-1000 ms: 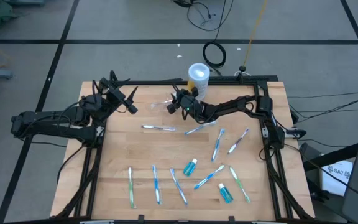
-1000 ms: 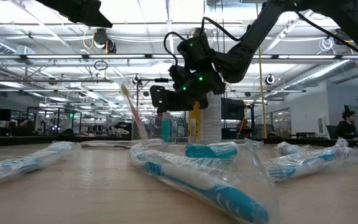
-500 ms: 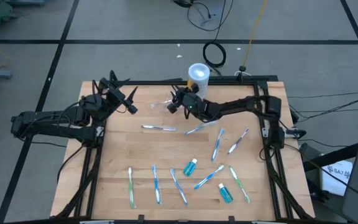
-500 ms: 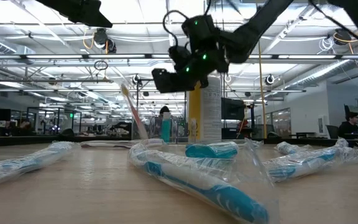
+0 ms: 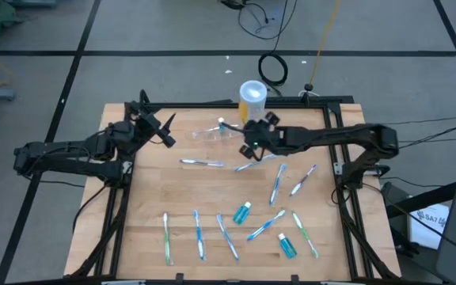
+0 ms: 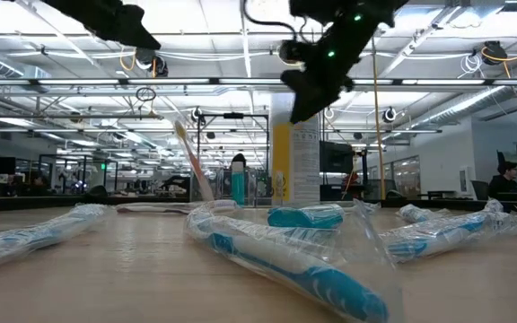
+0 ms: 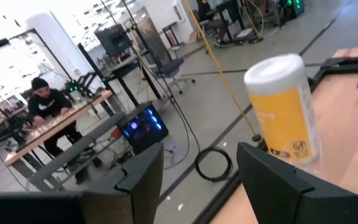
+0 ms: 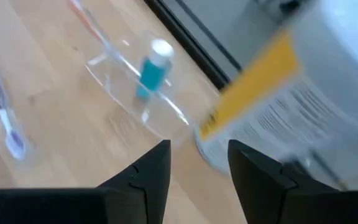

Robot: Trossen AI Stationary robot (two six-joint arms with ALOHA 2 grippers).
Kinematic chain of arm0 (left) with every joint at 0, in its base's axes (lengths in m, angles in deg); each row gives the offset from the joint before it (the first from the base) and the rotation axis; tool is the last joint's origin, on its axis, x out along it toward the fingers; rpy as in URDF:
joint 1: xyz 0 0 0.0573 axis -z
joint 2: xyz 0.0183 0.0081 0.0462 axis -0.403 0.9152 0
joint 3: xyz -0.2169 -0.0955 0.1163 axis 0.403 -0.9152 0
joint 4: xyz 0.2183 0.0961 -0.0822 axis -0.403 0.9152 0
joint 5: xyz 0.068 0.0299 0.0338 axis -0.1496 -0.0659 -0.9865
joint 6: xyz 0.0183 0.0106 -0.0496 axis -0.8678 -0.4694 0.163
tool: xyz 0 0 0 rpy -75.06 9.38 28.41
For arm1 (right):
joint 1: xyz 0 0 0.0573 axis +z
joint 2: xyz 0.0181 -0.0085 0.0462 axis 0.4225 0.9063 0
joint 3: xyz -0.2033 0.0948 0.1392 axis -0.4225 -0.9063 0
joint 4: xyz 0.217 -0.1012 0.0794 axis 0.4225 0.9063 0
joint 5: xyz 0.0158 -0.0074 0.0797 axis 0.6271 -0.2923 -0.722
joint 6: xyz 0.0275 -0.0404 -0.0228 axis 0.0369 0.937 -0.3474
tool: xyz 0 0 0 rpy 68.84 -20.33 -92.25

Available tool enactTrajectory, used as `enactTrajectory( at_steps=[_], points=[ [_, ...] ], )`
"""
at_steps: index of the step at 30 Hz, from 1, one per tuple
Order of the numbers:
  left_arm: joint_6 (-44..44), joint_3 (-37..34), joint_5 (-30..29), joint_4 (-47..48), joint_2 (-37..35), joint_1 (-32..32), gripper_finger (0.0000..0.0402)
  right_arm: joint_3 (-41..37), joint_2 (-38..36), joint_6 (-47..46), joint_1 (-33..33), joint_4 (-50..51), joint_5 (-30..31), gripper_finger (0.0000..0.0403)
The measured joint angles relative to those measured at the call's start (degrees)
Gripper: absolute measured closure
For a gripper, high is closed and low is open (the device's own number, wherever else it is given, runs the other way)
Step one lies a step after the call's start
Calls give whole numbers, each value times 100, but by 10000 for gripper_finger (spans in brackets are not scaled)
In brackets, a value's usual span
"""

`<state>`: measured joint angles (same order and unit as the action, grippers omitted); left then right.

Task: Pick & Place toothbrushing station
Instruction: Put the blue toothbrush into the right section of the transparent organizer

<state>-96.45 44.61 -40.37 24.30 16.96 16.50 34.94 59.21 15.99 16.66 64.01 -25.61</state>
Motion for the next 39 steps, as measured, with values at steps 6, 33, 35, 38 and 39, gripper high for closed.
enactTrajectory(
  at_steps=[6, 33, 35, 38, 39],
  points=[
    [300, 0, -10, 346, 2, 0, 192, -1288, -956, -7, -28, -452, -1052, 248],
    [736, 0, 29, 185, 57, -445, 192, -4153, -724, 1749, -752, -4371, -3446, 247],
    [758, 0, 31, 190, 97, -516, 192, -3984, -543, 1875, -810, -4195, -3453, 247],
    [927, 2, 31, 231, 208, -608, 192, -3797, -308, 2191, -896, -3766, -3433, 247],
    [994, 2, 31, 287, 264, -634, 192, -3770, -275, 2216, -933, -3638, -3462, 247]
  ],
)
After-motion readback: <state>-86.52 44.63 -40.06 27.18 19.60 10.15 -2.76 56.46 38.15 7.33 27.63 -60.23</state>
